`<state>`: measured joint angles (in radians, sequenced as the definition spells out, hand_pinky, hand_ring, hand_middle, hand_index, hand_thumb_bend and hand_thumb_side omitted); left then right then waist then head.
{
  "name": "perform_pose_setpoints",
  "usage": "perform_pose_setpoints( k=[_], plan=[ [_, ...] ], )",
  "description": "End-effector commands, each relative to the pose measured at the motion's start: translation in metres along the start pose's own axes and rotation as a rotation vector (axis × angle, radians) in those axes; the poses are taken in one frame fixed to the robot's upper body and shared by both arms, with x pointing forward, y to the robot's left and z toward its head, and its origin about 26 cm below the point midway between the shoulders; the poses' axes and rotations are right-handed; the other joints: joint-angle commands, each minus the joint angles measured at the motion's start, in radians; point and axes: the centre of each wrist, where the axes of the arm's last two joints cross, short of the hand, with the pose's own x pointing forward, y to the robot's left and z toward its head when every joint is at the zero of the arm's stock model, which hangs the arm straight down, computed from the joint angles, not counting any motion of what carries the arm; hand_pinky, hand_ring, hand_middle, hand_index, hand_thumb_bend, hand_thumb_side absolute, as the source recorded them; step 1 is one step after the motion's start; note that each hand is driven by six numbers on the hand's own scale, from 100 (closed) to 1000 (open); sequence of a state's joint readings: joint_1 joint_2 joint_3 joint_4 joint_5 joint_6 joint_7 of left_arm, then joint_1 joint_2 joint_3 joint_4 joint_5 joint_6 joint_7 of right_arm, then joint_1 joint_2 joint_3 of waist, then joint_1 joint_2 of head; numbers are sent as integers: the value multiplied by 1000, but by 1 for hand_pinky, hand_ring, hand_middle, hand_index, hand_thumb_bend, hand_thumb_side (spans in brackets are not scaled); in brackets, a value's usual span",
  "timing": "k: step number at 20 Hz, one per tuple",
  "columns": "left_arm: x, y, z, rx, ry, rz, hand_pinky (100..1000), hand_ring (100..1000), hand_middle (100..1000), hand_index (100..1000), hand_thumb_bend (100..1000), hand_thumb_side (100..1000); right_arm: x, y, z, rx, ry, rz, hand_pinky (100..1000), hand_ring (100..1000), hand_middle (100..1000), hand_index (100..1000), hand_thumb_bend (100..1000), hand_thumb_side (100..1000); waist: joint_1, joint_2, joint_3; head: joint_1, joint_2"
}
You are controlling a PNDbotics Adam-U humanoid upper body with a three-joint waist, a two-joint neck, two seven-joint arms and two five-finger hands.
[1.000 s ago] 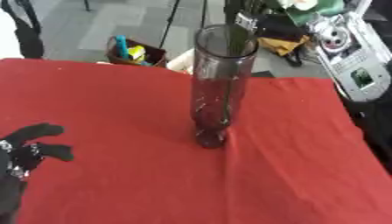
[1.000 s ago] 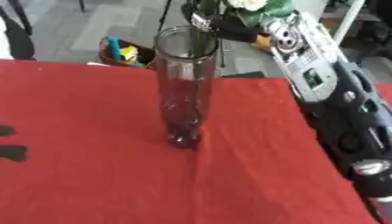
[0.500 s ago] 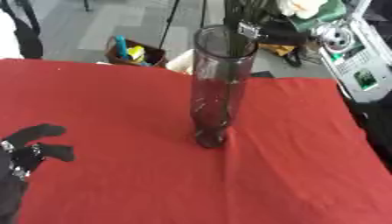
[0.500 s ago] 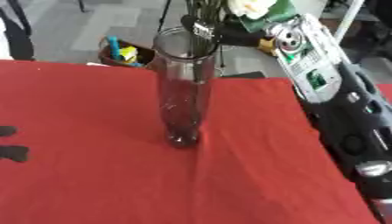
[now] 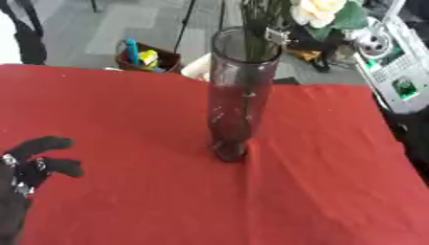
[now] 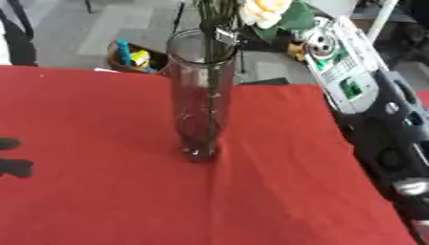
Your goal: Arrange flowers into the vase.
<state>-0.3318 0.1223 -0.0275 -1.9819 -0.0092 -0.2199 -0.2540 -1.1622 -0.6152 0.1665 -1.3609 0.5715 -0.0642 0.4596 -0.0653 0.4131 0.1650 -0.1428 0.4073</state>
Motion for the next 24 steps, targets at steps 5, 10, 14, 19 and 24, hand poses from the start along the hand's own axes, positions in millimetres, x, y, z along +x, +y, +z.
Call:
perform_pose_setpoints(
  k=[5,10,14,19,24],
  plan=[
    [6,0,-4,-17,-22,-9,749,606,751,853,102,1000,-2,-23,9,-17,-37,10,781,956,766,966,512,1000,4,-20,-4,1,-14],
    [6,0,-4,-22,-21,-10,750,606,752,853,102,1000,-5,-25,13,-6,-32,4,782,957,771,979,516,1000,3,-21,-5,3,-15],
    [6,0,-4,-25,-22,-10,750,607,753,854,102,1000,-7,-26,15,-8,-24,7,783,958,773,985,519,1000,4,-21,-7,4,-16],
    [6,0,-4,-26,-23,-11,750,607,754,854,102,1000,-10,-26,20,-10,-10,7,781,957,773,984,512,1000,3,-21,-6,6,-13],
    [6,1,-4,-25,-24,-12,750,608,755,854,102,1000,-14,-25,24,-9,6,9,781,957,775,985,510,1000,4,-23,-4,6,-12]
  ],
)
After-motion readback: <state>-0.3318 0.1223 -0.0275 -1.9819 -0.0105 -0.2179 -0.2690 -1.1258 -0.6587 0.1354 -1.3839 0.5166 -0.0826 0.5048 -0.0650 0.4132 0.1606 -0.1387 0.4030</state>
